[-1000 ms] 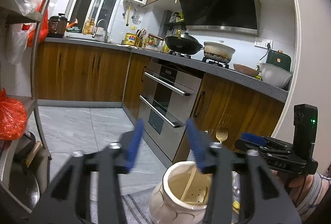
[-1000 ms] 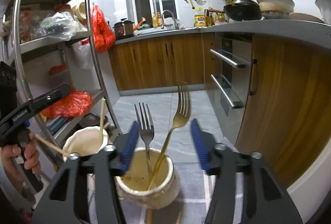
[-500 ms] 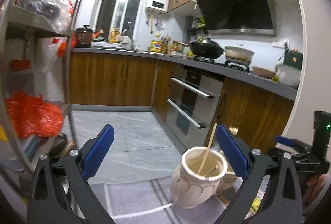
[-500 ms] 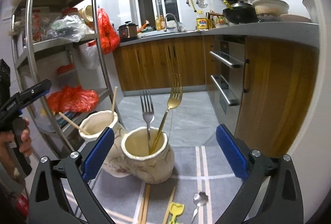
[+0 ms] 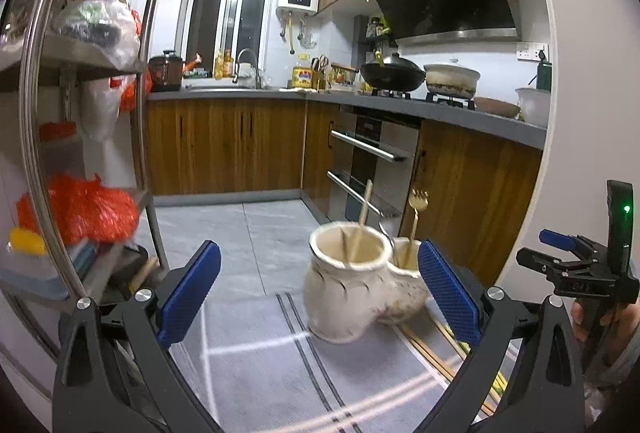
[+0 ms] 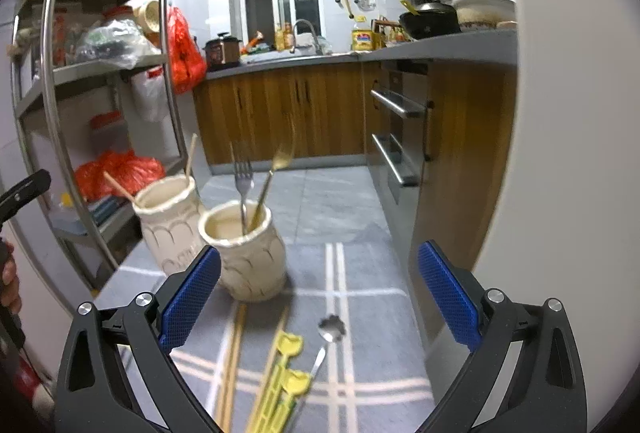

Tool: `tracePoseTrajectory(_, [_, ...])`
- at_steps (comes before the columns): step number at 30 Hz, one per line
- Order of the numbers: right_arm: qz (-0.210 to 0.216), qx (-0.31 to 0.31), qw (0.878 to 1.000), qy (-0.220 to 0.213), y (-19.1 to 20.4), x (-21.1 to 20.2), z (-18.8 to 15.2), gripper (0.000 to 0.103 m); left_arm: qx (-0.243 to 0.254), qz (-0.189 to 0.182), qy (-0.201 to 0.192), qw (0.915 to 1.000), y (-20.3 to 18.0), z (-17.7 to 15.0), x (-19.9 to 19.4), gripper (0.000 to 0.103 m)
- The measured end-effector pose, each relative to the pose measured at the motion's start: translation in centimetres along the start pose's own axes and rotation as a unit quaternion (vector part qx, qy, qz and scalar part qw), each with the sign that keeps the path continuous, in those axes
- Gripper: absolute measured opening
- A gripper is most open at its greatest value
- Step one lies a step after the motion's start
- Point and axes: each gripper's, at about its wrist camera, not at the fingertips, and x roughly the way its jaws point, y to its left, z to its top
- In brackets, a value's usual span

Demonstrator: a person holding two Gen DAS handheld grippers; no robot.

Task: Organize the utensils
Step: 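Open both tools and withdraw them back over the cloth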

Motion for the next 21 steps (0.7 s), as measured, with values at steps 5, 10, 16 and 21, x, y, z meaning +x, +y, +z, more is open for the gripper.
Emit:
tracePoseTrajectory(5, [-0.004, -0.005, 1.000, 0.025, -0.5, 0.3, -2.0, 0.098, -0.002, 0.002, 0.028, 0.9996, -2.1, -2.9, 1.2, 0.097])
tracePoseTrajectory(10, [-0.003, -0.014, 0.998, 0.058, -0.6, 1.1, -4.3, 0.098, 0.010, -0.008, 0.074, 0.9972, -4.9, -5.8, 3.3, 0.097])
tracePoseTrajectory(16, [-0.002, -0.008, 0.998, 0.070, -1.6, 1.0, -5.6, 0.098, 0.013, -0.007, 0.130, 0.9915, -7.4, -9.1, 5.6, 0.097])
tracePoseTrajectory(21, [-0.004, -0.003, 0.997, 0.075, -2.2, 1.2, -6.0, 0.098, 0.006, 0.007, 0.172, 0.9851, -9.0, -11.2, 7.0, 0.097])
